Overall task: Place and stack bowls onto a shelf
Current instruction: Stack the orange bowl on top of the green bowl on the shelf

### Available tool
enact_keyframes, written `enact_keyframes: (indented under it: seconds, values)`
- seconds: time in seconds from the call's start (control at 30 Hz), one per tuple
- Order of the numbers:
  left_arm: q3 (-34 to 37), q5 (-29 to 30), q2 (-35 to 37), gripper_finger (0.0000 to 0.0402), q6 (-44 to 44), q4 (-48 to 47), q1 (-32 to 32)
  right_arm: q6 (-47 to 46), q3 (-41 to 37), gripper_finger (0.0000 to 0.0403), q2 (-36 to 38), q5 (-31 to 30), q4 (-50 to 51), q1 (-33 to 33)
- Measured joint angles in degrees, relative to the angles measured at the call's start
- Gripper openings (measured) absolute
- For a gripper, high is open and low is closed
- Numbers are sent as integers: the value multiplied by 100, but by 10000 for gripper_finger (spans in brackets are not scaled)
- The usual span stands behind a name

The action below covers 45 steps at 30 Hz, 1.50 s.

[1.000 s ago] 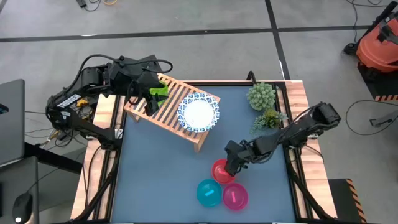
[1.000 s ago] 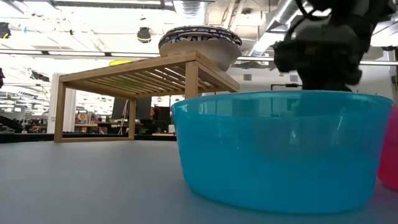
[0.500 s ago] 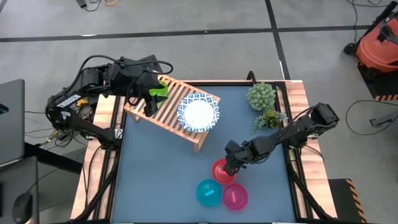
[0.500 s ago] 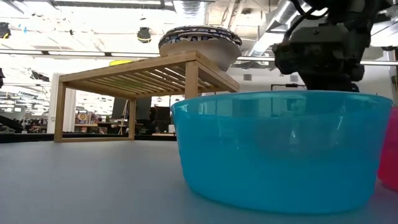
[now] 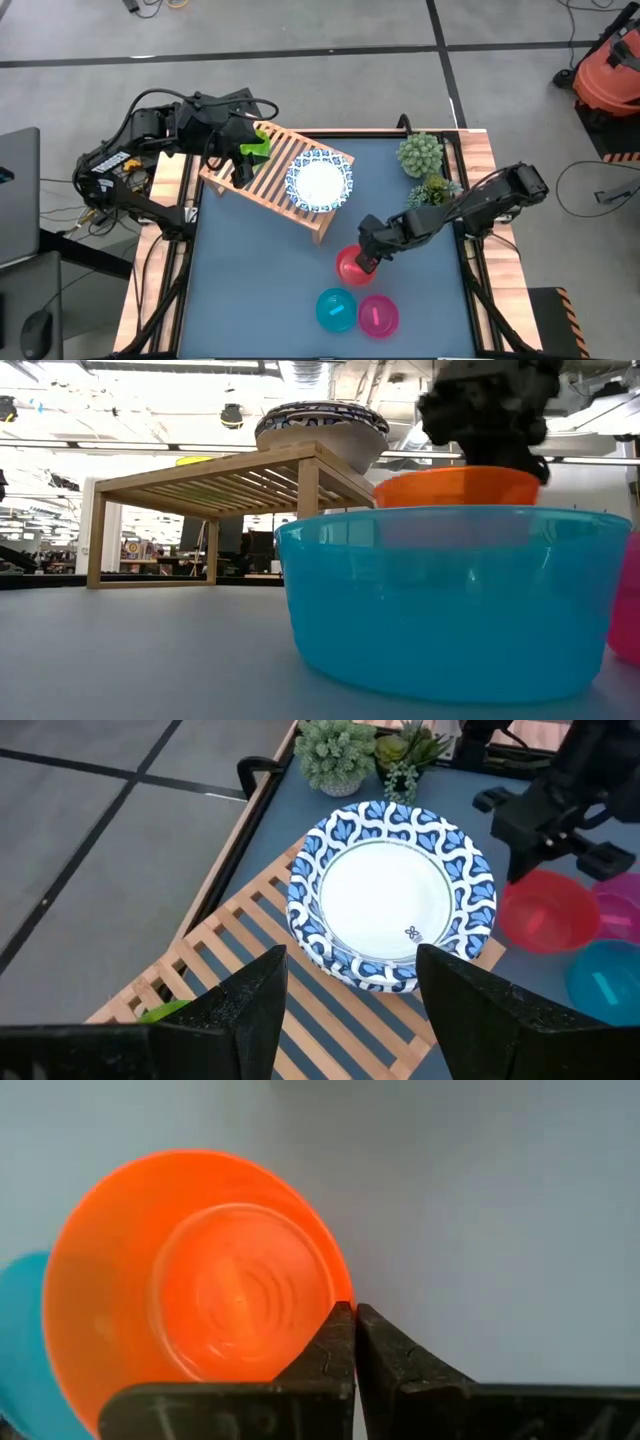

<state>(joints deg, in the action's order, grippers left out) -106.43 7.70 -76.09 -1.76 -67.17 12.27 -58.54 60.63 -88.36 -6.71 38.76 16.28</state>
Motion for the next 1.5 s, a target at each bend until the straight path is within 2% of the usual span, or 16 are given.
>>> enact_keyframes:
  seconds: [0.1,0.3,0.47,0.67,0.83,1.1,1.27,1.5]
  values:
    - [0,-133,0,208,30,-38,1,144,397,19,118,154,600,-86]
    - [0,-891,0,208,599,-117,-148,473,1409,19,484,498,1740,-145]
    - [0,-1178,0,203,1218,12,-555,785,2345,19,780,426,2142,-377]
    - [-1,-913,-58,199,2368,342,-1233,1400,3369,19,728,381,2318,-875]
    - [-2,-717,-271,198,3277,683,-1748,1670,3783,19,476,539,2409,-1138]
    - [-2,357,-914,198,4238,813,-2345,1700,3894,19,29,585,2560,-1104]
    - [0,411,-1333,198,4524,798,-2560,1660,3894,20,-188,669,2547,-1060]
    - [0,419,-1909,198,5400,798,-2741,1598,3894,21,-227,703,2525,-1035]
